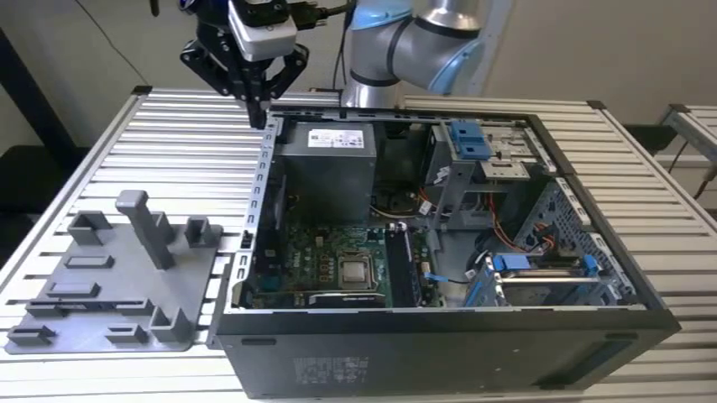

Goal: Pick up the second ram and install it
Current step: 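Reach for the second ram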

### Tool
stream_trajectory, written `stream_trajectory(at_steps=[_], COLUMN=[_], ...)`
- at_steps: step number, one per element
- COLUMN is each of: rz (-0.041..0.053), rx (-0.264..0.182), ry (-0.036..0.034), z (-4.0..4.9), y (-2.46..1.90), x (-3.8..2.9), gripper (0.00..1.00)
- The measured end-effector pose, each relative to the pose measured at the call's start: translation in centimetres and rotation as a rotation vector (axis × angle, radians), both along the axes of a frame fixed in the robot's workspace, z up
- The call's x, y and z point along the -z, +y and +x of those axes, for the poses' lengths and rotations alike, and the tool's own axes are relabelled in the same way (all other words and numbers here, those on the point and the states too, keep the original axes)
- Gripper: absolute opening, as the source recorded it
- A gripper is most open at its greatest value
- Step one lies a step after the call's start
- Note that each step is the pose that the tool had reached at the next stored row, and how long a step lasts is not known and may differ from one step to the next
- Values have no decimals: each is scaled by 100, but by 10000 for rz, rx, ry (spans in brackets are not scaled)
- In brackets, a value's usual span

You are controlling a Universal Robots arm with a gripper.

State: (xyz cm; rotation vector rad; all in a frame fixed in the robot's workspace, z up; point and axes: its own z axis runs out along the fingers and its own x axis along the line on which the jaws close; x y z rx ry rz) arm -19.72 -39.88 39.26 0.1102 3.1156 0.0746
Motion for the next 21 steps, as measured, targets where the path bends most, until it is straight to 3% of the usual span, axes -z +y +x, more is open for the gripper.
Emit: stream_trajectory(at_steps=[21], rz=[-2], rx=[0], ry=[-14], z=[-373], y=[0], x=[0], gripper=[11])
